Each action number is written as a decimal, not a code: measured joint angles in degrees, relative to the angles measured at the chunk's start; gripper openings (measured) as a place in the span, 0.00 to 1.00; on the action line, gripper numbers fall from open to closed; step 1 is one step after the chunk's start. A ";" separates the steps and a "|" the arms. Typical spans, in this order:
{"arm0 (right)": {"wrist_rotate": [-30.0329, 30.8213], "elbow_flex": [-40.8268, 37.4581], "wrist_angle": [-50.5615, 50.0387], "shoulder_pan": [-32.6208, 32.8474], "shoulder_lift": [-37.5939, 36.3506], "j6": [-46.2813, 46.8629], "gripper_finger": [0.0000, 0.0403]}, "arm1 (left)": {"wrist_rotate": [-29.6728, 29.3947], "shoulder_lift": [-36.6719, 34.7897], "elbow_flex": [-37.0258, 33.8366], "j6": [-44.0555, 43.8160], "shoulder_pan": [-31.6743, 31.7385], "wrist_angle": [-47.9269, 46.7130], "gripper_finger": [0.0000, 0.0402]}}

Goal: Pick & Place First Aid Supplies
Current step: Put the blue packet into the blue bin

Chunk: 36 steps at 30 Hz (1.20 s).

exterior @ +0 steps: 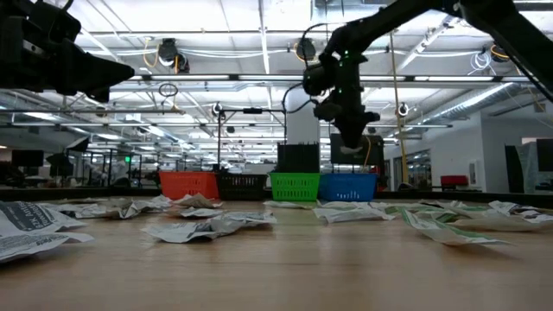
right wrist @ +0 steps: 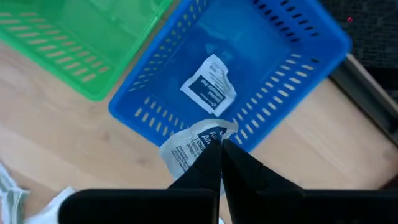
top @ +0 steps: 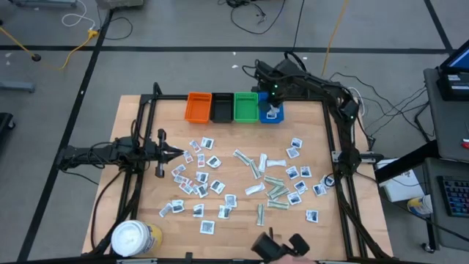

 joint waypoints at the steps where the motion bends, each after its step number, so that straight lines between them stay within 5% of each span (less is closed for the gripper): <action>1: 0.02 0.00 0.18 0.02 0.77 0.00 0.00 | 0.01 -0.02 -0.01 -0.01 -0.01 0.00 0.09; 18: 0.45 -0.09 5.77 -0.09 8.52 -0.01 0.02 | 0.01 -0.01 -0.01 -0.02 0.01 0.00 0.09; 29: 1.64 -0.10 6.29 -0.09 7.38 0.08 0.33 | 0.00 0.00 0.00 0.00 -0.01 0.00 0.09; 36: 1.59 -0.09 4.01 -0.07 3.25 10.59 0.36 | 0.01 -0.01 0.00 0.00 0.01 0.00 0.09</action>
